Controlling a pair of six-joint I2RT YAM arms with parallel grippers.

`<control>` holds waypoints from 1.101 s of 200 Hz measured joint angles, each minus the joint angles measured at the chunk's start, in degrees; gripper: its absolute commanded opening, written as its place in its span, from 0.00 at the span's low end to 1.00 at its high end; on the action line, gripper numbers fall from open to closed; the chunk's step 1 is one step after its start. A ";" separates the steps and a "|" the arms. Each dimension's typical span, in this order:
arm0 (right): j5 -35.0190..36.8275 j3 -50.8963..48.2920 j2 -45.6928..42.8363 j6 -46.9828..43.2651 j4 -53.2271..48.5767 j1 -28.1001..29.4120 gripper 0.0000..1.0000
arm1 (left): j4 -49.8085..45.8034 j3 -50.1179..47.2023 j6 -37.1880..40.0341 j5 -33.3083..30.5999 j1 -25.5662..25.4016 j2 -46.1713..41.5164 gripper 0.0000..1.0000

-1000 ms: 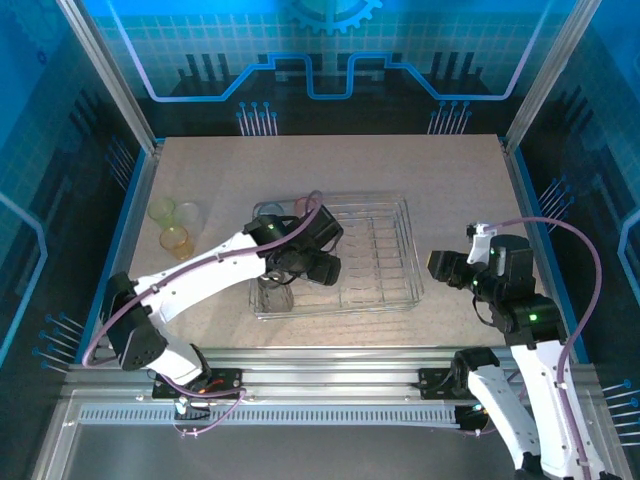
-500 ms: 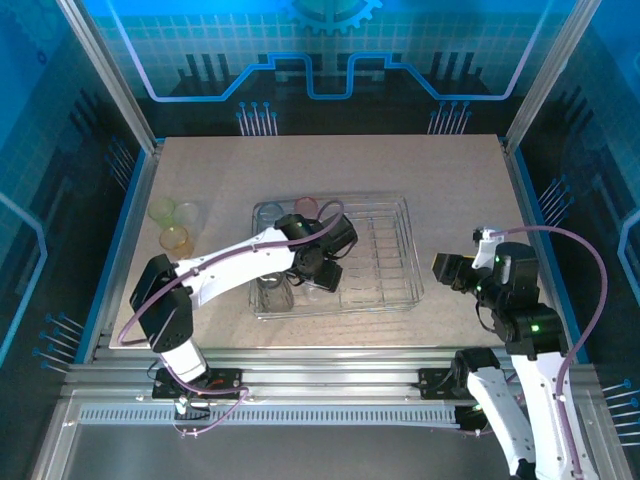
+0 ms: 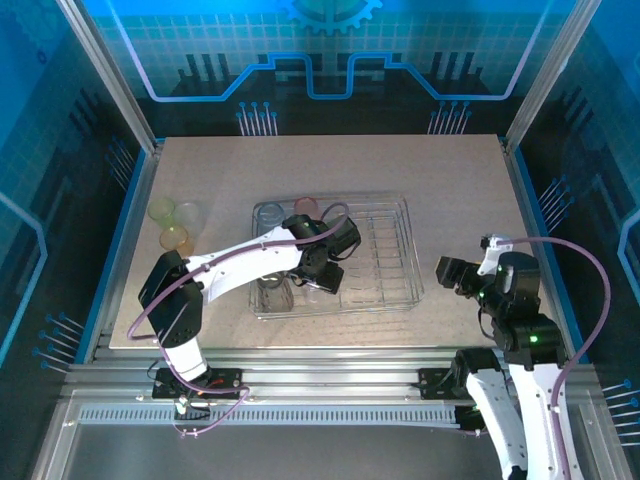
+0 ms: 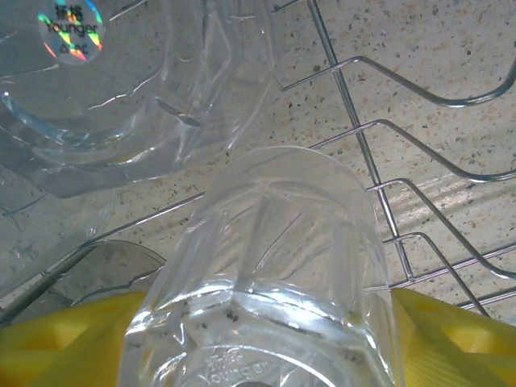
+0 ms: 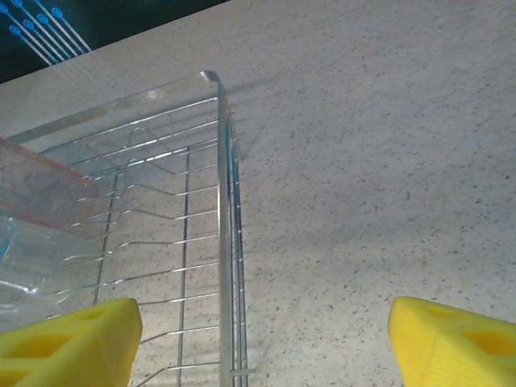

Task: Load the cups into the dish rack

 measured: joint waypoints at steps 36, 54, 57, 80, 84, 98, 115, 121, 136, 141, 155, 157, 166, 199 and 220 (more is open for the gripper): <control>-0.37 -0.02 -0.31 -0.02 0.00 -2.89 0.92 | 0.13 0.00 -0.02 -0.59 0.00 -0.04 0.91; -1.68 -0.20 -0.63 -0.28 0.20 -4.15 0.92 | 0.15 0.00 -0.09 -0.87 -0.02 -0.13 0.93; -1.92 -0.35 -0.83 -0.39 0.35 -4.42 0.93 | 0.13 0.00 -0.07 -0.90 -0.02 -0.17 0.94; -3.58 -1.03 -2.29 -0.55 0.46 -5.33 0.93 | 0.11 0.00 -0.09 -1.09 -0.17 -1.14 0.95; -3.80 -1.09 -2.45 -0.63 0.44 -5.46 0.93 | 0.11 0.00 -0.07 -1.11 -0.24 -1.38 0.95; -4.42 -1.09 -2.58 -0.66 0.55 -5.64 0.93 | 0.11 0.02 -0.07 -1.20 -0.50 -2.40 0.95; -4.83 -1.09 -2.56 -0.68 0.68 -5.66 0.93 | 0.07 0.22 -0.04 -1.20 -0.94 -3.65 0.96; -4.94 -1.09 -2.56 -0.70 0.74 -5.66 0.93 | 0.09 0.50 -0.04 -1.20 -1.09 -4.07 0.96; -5.35 -1.09 -2.56 -0.92 0.83 -5.70 0.93 | 0.13 1.38 -0.02 -1.20 -1.38 -5.05 0.96; -5.49 -1.11 -2.58 -1.05 0.83 -5.73 0.92 | 0.11 1.66 -0.02 -1.20 -1.44 -5.35 0.96; -5.66 -1.11 -2.58 -1.14 0.83 -5.86 0.92 | 0.11 2.45 0.04 -1.25 -1.51 -6.64 0.99; -5.66 -1.11 -2.58 -1.22 0.83 -5.88 0.92 | 0.13 2.51 0.09 -1.29 -1.51 -6.82 0.99; -5.68 -1.11 -2.58 -1.42 0.83 -5.90 0.91 | 0.15 2.95 0.13 -1.81 -1.51 -7.87 0.99; -5.73 -1.14 -2.62 -1.92 0.83 -5.92 0.91 | 0.11 3.69 1.07 -7.15 -1.51 -13.75 0.99; -6.03 -1.14 -2.84 -2.12 0.83 -5.92 0.90 | -0.20 3.93 2.62 -12.72 -0.31 -18.84 0.99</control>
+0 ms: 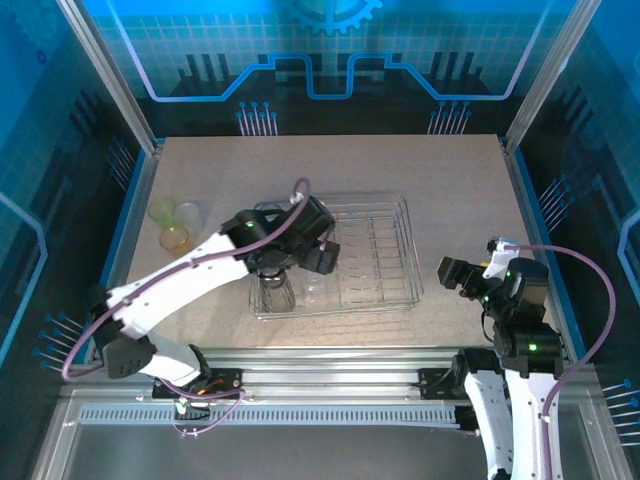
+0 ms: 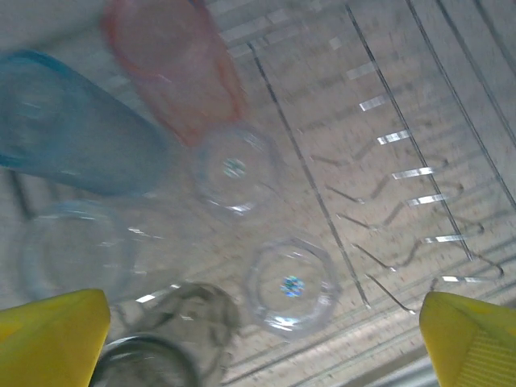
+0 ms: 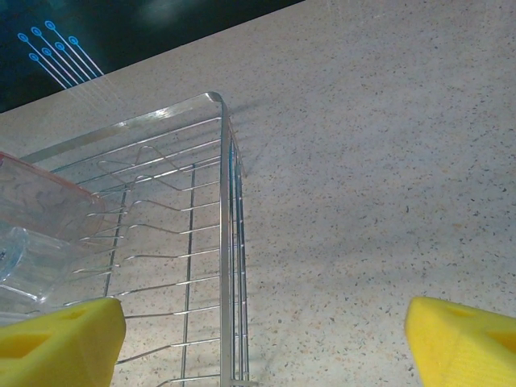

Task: Load the cups into the dish rack

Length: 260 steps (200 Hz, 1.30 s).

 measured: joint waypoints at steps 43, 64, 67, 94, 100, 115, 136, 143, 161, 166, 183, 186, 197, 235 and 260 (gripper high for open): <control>-1.36 -0.11 -0.11 -0.50 0.09 0.00 0.89 | -0.72 0.13 4.66 -4.81 15.85 -8.70 0.99; -1.86 -0.81 -0.37 -0.83 0.63 0.00 0.89 | -1.07 0.15 7.13 -5.25 25.07 -9.49 0.99; -1.97 -0.87 -0.37 -0.85 0.66 0.00 0.89 | -1.07 0.15 7.56 -5.22 26.23 -9.40 0.99; -2.73 -1.49 -0.35 -1.14 1.36 0.00 0.89 | -1.07 0.20 10.36 -4.15 35.78 -6.73 0.99; -2.91 -1.64 -0.35 -1.14 1.55 0.00 0.89 | -0.98 0.17 10.75 -3.65 37.57 -5.81 0.99; -3.41 -1.95 -0.31 -1.22 2.10 0.00 0.89 | -0.55 0.17 11.87 -2.29 41.29 -3.15 0.99; -4.11 -2.05 -0.31 -1.29 2.64 0.02 0.89 | 0.87 0.17 12.79 -0.79 44.09 0.87 0.92; -4.17 -2.12 -0.31 -1.29 2.64 0.07 0.88 | 1.49 0.20 13.25 -0.24 44.68 2.36 0.91; -4.15 -2.32 -0.31 -1.29 2.64 0.22 0.89 | 2.23 1.18 13.88 0.63 45.62 7.02 0.86; -4.17 -2.38 -0.31 -1.29 2.64 0.33 0.89 | 2.51 1.70 13.94 0.85 45.86 8.63 0.85; -4.22 -2.67 -0.31 -1.27 2.69 0.50 0.89 | 3.19 3.58 14.56 1.33 46.75 13.18 0.83; -4.22 -2.71 -0.31 -1.27 2.69 0.50 0.89 | 3.37 4.00 14.67 1.36 47.01 14.21 0.83; -4.33 -2.73 -0.31 -1.27 2.73 0.52 0.89 | 3.78 5.35 15.08 1.68 47.82 16.90 0.82; -4.39 -2.75 -0.37 -1.27 3.08 0.87 0.89 | 4.04 10.03 15.37 2.14 50.95 25.22 0.75; -4.39 -3.26 -0.37 -1.25 3.52 0.92 0.89 | 3.80 12.92 15.02 2.21 52.00 29.75 0.71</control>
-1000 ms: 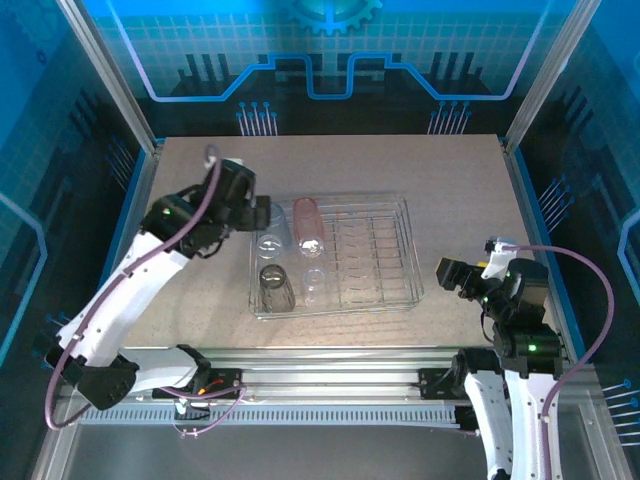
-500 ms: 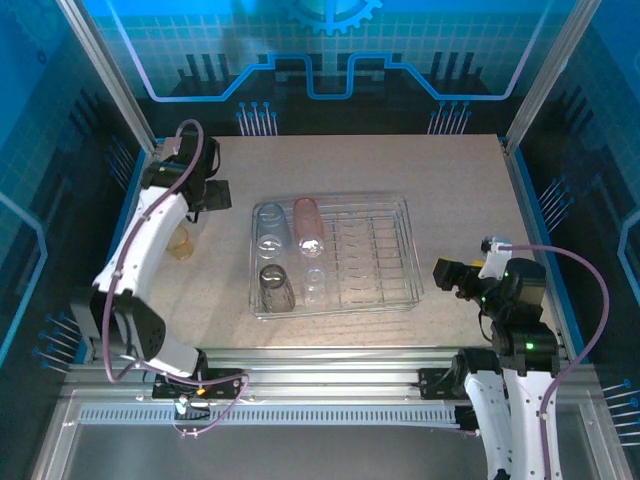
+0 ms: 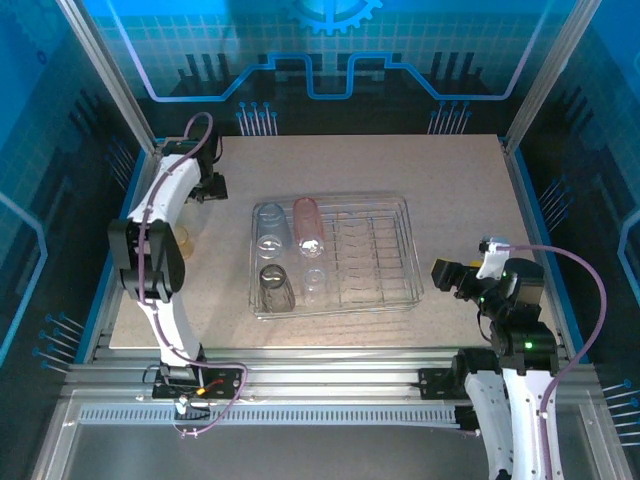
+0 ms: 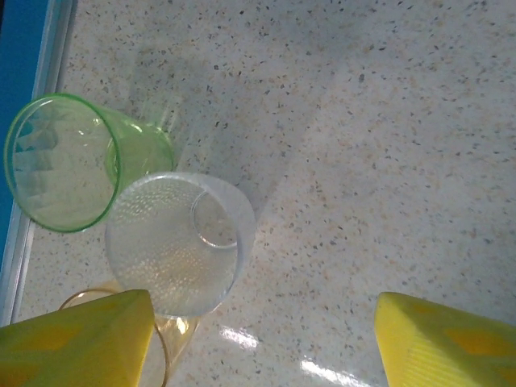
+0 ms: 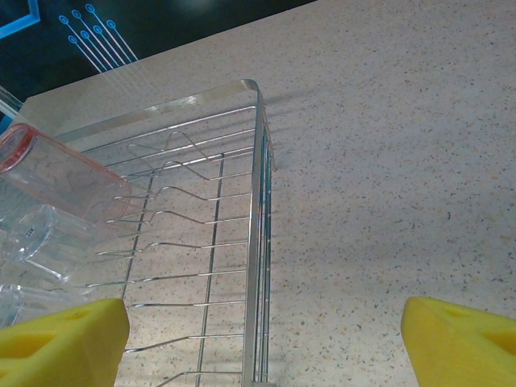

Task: Load the cups into the dish rack

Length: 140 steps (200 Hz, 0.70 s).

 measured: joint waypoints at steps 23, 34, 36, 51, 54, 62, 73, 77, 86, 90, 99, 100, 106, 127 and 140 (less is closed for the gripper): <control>0.00 -0.11 -0.02 0.00 0.02 0.00 0.89 | -0.04 1.51 -0.11 0.04 0.31 2.95 0.66; 0.00 -0.11 -0.09 0.00 0.11 0.00 0.88 | -0.11 1.92 -0.22 0.11 0.42 4.11 0.65; 0.00 -0.11 -0.11 0.00 0.11 0.00 0.88 | -0.15 2.01 -0.20 0.13 0.44 4.28 0.64; 0.00 -0.11 -0.11 0.00 0.22 0.04 0.89 | -0.42 2.75 -0.57 0.13 0.63 5.84 0.62; 0.02 -0.11 -0.11 0.00 0.22 0.11 0.89 | -0.44 2.93 -0.79 0.13 0.70 6.23 0.62; 0.00 -0.11 -0.11 0.00 0.26 0.33 0.89 | -0.42 3.10 -1.14 0.13 0.87 6.99 0.62; -0.02 -0.11 -0.11 0.00 0.42 0.39 0.88 | -0.46 3.21 -1.44 0.09 1.16 7.93 0.61; 0.00 -0.11 -0.11 0.00 0.42 0.39 0.89 | -0.46 3.23 -1.46 0.09 1.29 8.26 0.60; 0.00 -0.11 -0.11 0.02 0.42 0.39 0.88 | -0.48 3.23 -1.68 0.04 1.62 8.96 0.58; 0.00 -0.11 -0.11 0.00 0.42 0.39 0.89 | -0.48 3.23 -1.64 0.04 1.75 9.18 0.57; 0.00 -0.11 -0.11 0.00 0.42 0.39 0.88 | -0.48 3.23 -1.86 0.00 2.12 9.75 0.56; 0.00 -0.11 -0.11 0.00 0.42 0.39 0.88 | -0.48 3.23 -1.92 0.00 2.19 9.79 0.56; 0.00 -0.11 -0.11 0.00 0.42 0.39 0.88 | -0.46 3.23 -2.08 0.02 2.45 10.01 0.55; 0.00 -0.11 -0.11 0.00 0.42 0.39 0.88 | -0.44 3.21 -2.56 0.02 3.30 10.19 0.53; 0.00 -0.11 -0.11 0.00 0.42 0.39 0.88 | -0.44 3.21 -2.78 0.02 3.58 10.21 0.49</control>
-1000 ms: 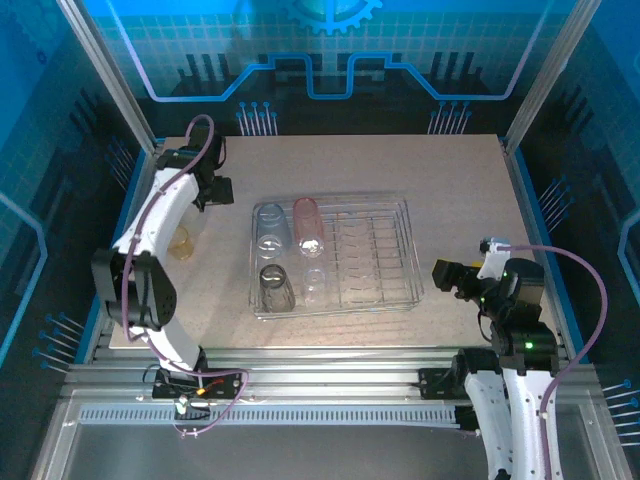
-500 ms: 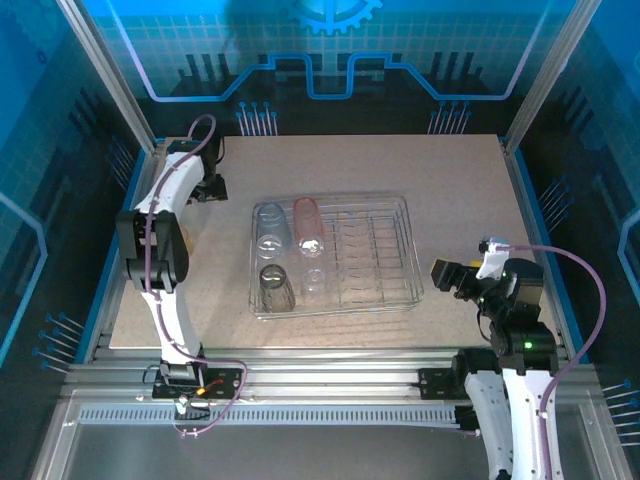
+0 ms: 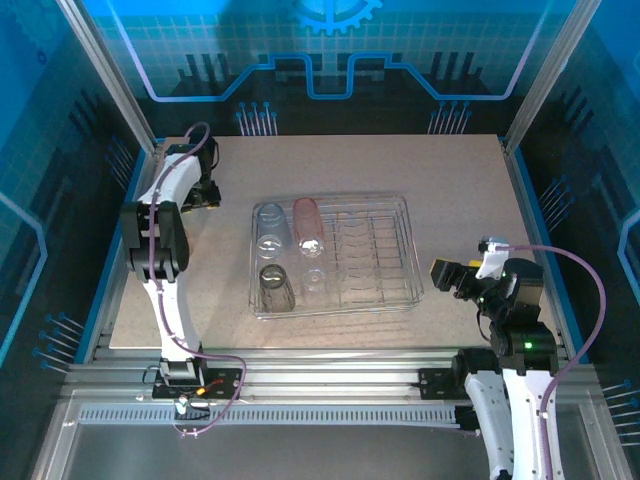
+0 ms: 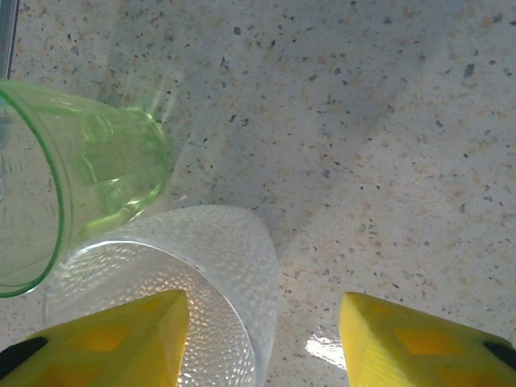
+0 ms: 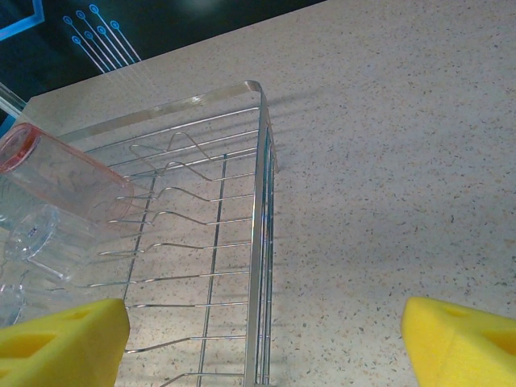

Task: Load the cups into the dish rack

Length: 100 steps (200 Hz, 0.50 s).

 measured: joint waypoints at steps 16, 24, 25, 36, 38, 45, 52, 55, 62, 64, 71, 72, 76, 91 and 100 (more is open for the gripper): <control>0.00 0.00 0.00 0.00 0.00 0.00 0.88 | 0.00 0.00 -0.24 -0.02 0.09 0.20 0.45; 0.00 -0.02 0.00 0.00 0.00 0.00 0.88 | 0.00 0.00 -0.17 -0.02 0.09 0.33 0.43; 0.00 0.00 0.00 0.02 0.00 0.00 0.88 | 0.00 0.00 -0.20 -0.02 0.09 0.33 0.43; 0.00 0.00 0.00 0.02 0.00 0.00 0.88 | 0.02 0.00 -0.26 0.02 0.07 0.52 0.41; 0.00 0.00 0.00 0.00 0.00 0.00 0.88 | 0.02 0.00 -0.22 0.04 0.07 0.57 0.40; 0.02 0.00 0.00 0.00 0.00 0.07 0.88 | 0.02 -0.02 -0.22 0.09 0.07 0.66 0.38; 0.02 -0.02 0.00 0.00 0.00 0.17 0.88 | 0.04 -0.09 -0.22 0.11 0.09 0.68 0.36; 0.02 0.00 0.00 0.00 0.00 0.22 0.88 | 0.04 -0.13 -0.37 0.13 0.09 0.68 0.35; 0.02 -0.02 0.00 0.00 0.00 0.24 0.88 | 0.07 -0.22 -0.33 0.13 0.09 0.68 0.33; 0.02 0.00 0.00 0.00 0.00 0.24 0.88 | 0.04 -0.24 -0.15 0.11 0.09 0.68 0.32; 0.02 0.00 -0.02 0.00 0.00 0.24 0.88 | 0.07 -0.33 -0.13 0.15 0.09 0.68 0.31; 0.02 0.00 -0.02 0.00 0.00 0.24 0.88 | 0.07 -0.33 -0.17 0.15 0.09 0.68 0.31; 0.02 0.00 -0.02 0.00 0.00 0.24 0.88 | 0.07 -0.35 -0.26 0.15 0.09 0.68 0.31; 0.02 0.00 -0.11 0.00 0.00 0.24 0.88 | 0.15 -0.50 -0.24 0.15 0.09 0.68 0.31; 0.02 0.00 -0.15 0.00 0.02 0.24 0.88 | 0.35 -0.74 -0.22 0.15 0.09 0.68 0.30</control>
